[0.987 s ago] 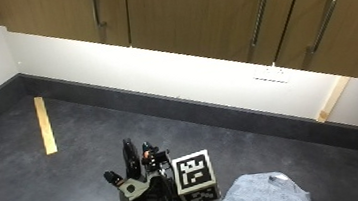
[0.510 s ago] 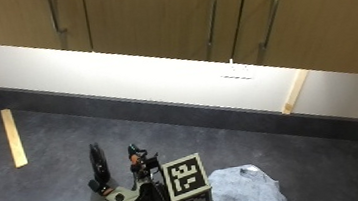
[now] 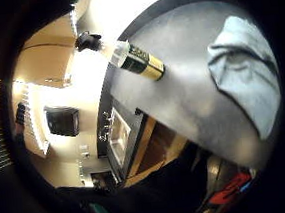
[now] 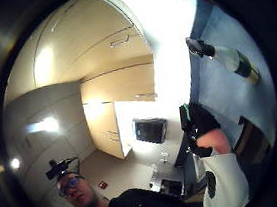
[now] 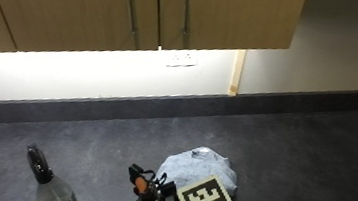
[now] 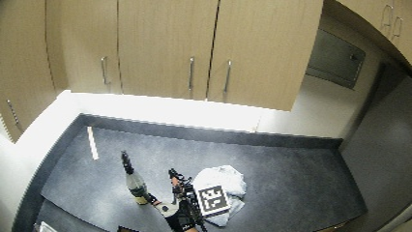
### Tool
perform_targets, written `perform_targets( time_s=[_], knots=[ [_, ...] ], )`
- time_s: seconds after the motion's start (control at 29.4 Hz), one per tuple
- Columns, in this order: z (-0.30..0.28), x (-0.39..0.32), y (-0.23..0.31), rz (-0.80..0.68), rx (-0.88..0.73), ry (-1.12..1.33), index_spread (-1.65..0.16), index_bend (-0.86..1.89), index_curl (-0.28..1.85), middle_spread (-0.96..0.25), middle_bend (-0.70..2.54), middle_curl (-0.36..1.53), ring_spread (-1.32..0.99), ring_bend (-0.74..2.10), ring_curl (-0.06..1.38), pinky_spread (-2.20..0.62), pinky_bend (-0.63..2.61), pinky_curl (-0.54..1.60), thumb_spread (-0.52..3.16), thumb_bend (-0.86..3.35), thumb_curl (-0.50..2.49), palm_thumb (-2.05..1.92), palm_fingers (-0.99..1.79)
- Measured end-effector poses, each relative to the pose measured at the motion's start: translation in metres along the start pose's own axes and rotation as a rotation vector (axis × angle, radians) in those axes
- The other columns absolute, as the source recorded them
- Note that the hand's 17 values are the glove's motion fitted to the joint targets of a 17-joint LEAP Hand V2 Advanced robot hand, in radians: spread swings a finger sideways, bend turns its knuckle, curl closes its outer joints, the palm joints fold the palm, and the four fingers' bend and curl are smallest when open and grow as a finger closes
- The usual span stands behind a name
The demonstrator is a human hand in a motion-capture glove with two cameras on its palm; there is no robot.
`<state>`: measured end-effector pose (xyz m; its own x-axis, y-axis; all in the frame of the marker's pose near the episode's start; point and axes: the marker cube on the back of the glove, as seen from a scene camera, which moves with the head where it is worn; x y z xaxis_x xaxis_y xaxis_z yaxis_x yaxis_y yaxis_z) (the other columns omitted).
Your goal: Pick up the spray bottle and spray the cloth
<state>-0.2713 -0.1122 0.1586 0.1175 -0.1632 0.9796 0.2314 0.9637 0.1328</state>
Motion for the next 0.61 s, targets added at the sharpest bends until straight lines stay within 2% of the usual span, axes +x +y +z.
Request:
perform_targets(
  time_s=[0.31, 0.61],
  knots=[
    [0.007, -0.030, 0.040, 0.036, -0.035, -0.072, -0.33, 0.17, 0.29, 0.10, 0.18, 0.36, 0.13, 0.30, 0.43, 0.17, 0.51, 0.35, 0.96, -0.02, 0.52, 0.89, 0.25],
    [0.021, -0.057, 0.025, -0.003, -0.111, 0.000, -0.32, 0.17, 0.30, 0.11, 0.18, 0.35, 0.14, 0.30, 0.42, 0.18, 0.50, 0.34, 0.97, -0.02, 0.52, 0.90, 0.28]
  ],
)
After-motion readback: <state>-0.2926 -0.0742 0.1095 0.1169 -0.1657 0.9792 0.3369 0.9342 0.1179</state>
